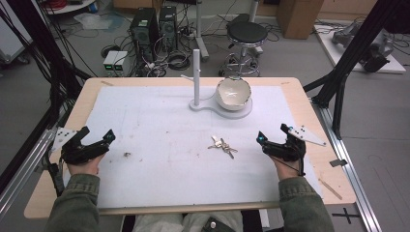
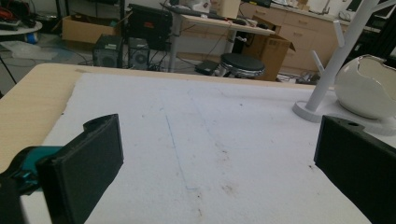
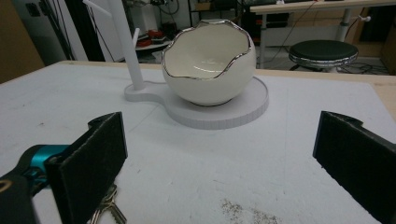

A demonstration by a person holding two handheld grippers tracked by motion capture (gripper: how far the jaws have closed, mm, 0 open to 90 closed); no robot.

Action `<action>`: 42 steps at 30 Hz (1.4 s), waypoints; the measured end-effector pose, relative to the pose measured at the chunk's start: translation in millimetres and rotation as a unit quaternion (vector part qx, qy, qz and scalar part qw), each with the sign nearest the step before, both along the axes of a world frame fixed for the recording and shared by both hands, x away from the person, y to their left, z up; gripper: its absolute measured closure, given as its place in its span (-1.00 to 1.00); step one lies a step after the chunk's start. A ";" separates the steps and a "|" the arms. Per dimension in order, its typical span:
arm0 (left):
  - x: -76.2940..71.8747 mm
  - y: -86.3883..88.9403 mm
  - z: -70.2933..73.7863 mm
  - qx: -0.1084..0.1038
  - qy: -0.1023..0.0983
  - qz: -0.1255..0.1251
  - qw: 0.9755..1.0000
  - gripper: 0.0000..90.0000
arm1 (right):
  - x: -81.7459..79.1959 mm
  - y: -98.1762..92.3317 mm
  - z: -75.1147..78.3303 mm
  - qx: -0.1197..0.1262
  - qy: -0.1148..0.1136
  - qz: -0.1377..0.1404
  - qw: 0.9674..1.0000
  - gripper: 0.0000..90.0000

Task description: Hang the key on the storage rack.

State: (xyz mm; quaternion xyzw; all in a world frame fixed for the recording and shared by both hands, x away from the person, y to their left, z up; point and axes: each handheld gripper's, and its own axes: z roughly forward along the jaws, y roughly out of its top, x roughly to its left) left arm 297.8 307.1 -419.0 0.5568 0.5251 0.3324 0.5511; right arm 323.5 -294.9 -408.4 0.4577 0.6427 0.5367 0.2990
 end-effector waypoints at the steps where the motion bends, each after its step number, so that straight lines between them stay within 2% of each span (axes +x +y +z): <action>1: 0.1 0.5 0.0 0.000 0.000 0.001 1.000 -0.96 | 0.0 0.0 0.0 0.000 0.000 0.000 1.000 -0.96; 13: -0.5 -0.6 0.1 0.008 0.000 0.000 1.000 -0.96 | 0.6 -1.4 -0.4 0.006 0.003 0.001 1.000 -0.96; 27: 0.0 -0.8 -0.5 0.010 0.003 -0.005 1.000 -0.96 | 2.2 0.0 -0.9 0.001 0.013 0.009 1.000 -0.96; 34: -1.2 -2.1 -0.2 0.014 0.005 -0.008 1.000 -0.96 | 5.8 2.0 4.5 0.008 0.034 0.016 0.999 -0.96; 38: -1.5 -1.6 -0.3 0.013 0.006 -0.006 1.000 -0.96 | 9.4 9.6 9.3 -0.017 0.040 0.028 0.999 -0.96; 42: -1.3 -0.9 -0.5 0.013 0.006 -0.007 1.000 -0.96 | 11.2 13.8 11.1 -0.028 0.044 0.037 0.998 -0.96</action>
